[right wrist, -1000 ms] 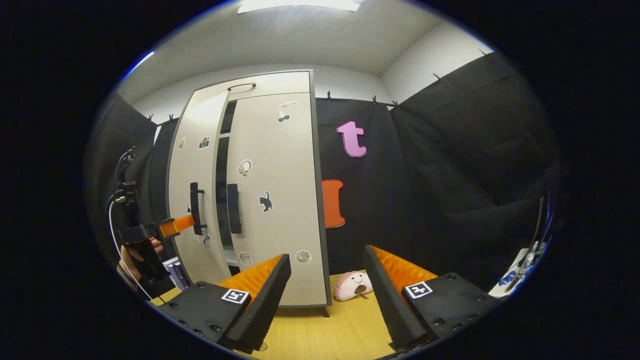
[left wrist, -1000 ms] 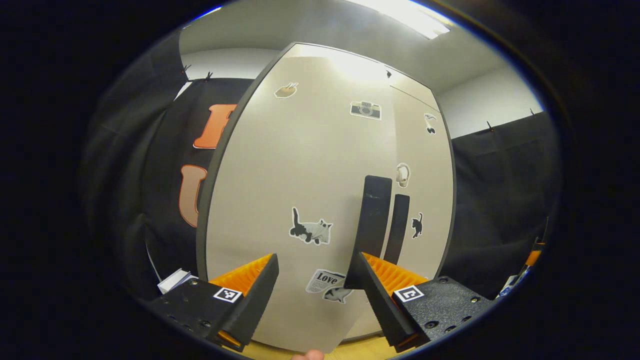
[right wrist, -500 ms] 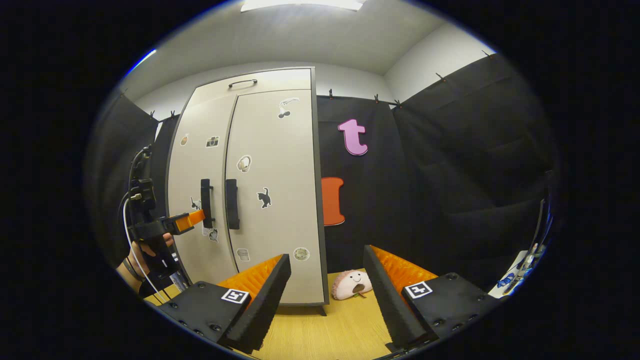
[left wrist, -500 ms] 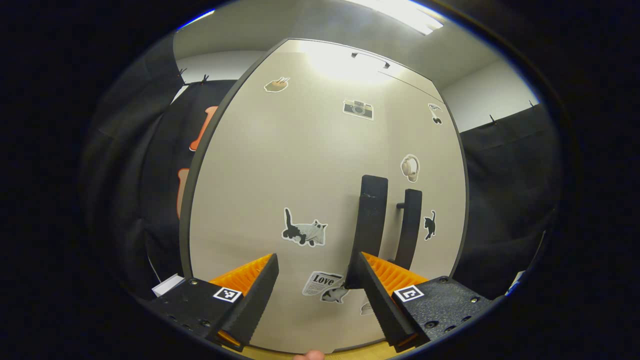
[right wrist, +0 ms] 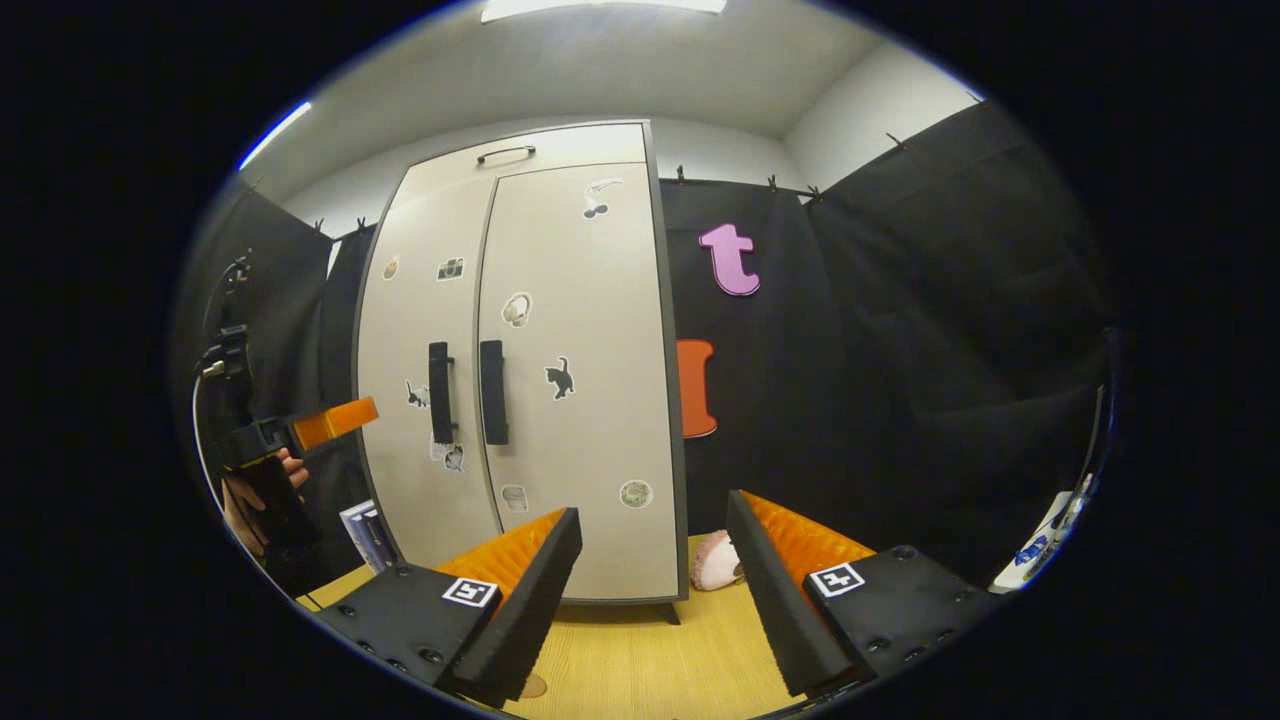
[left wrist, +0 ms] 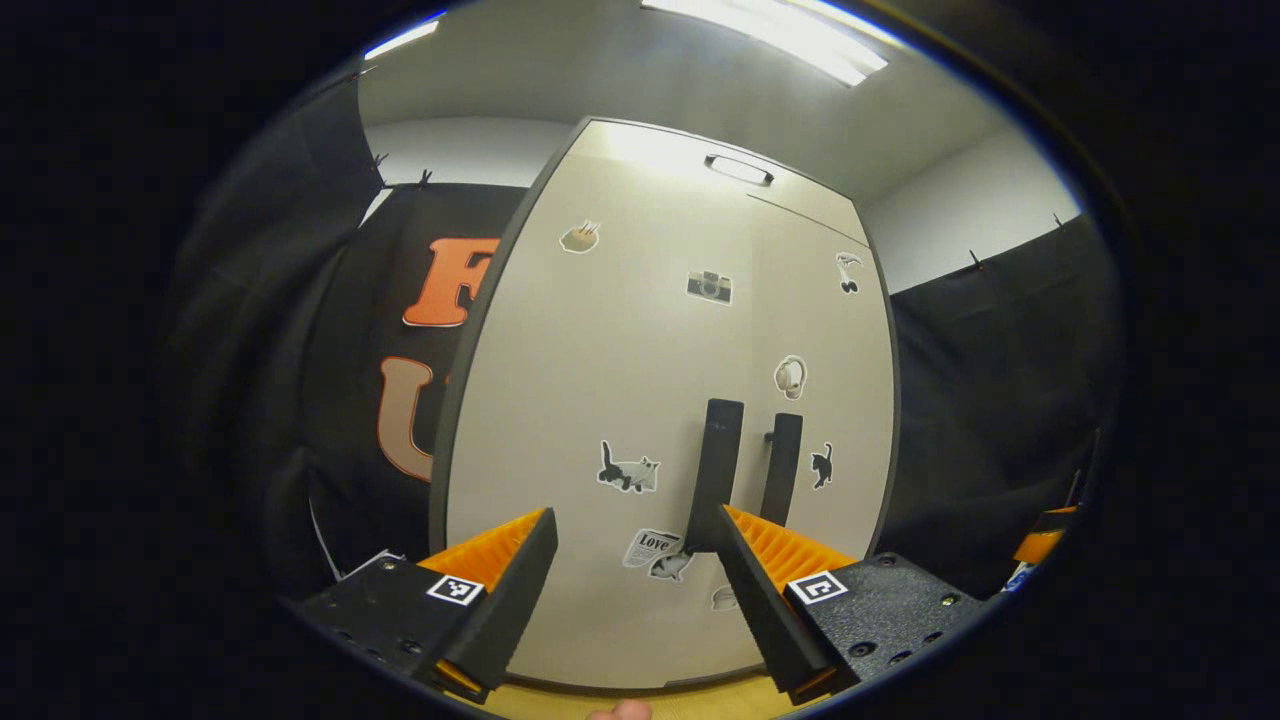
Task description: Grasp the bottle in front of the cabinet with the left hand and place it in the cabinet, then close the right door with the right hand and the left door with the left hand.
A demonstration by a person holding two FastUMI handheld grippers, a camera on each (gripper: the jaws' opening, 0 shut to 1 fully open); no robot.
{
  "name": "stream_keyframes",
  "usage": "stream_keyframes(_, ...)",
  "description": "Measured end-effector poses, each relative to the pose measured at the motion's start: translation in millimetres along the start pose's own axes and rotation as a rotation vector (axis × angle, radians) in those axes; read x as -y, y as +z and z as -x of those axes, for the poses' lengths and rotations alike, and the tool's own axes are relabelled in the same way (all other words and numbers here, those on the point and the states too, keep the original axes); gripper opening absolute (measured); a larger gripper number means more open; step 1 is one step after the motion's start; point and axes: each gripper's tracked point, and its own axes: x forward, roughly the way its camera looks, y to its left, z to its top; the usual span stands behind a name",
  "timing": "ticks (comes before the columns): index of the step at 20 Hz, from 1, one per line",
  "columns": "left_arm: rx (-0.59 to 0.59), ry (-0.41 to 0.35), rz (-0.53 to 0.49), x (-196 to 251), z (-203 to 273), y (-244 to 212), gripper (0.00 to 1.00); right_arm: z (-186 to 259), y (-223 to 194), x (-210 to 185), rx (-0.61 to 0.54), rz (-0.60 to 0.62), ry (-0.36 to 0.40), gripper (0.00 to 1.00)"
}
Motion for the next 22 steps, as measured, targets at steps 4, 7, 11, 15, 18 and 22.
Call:
stream_keyframes(4,0.012,0.037,-0.039,-14,33,5,0.96,-7,-15,-21,-0.025,-0.004,0.046,0.97)
stream_keyframes(7,-0.004,0.071,-0.034,-24,59,-1,0.95,-10,-22,-40,-0.030,-0.019,0.084,0.97)
stream_keyframes(11,-0.012,0.114,-0.032,-40,92,-11,0.95,-16,-27,-54,-0.032,-0.025,0.105,0.97)
stream_keyframes(15,-0.024,0.135,-0.035,-51,109,-20,0.95,-20,-29,-65,-0.026,-0.041,0.113,0.97)
stream_keyframes(18,-0.018,0.152,-0.029,-55,113,-18,0.95,-24,-27,-66,-0.026,-0.031,0.124,0.97)
stream_keyframes(22,0.011,0.167,-0.027,-51,115,-11,0.96,-28,-19,-59,-0.029,-0.020,0.133,0.97)
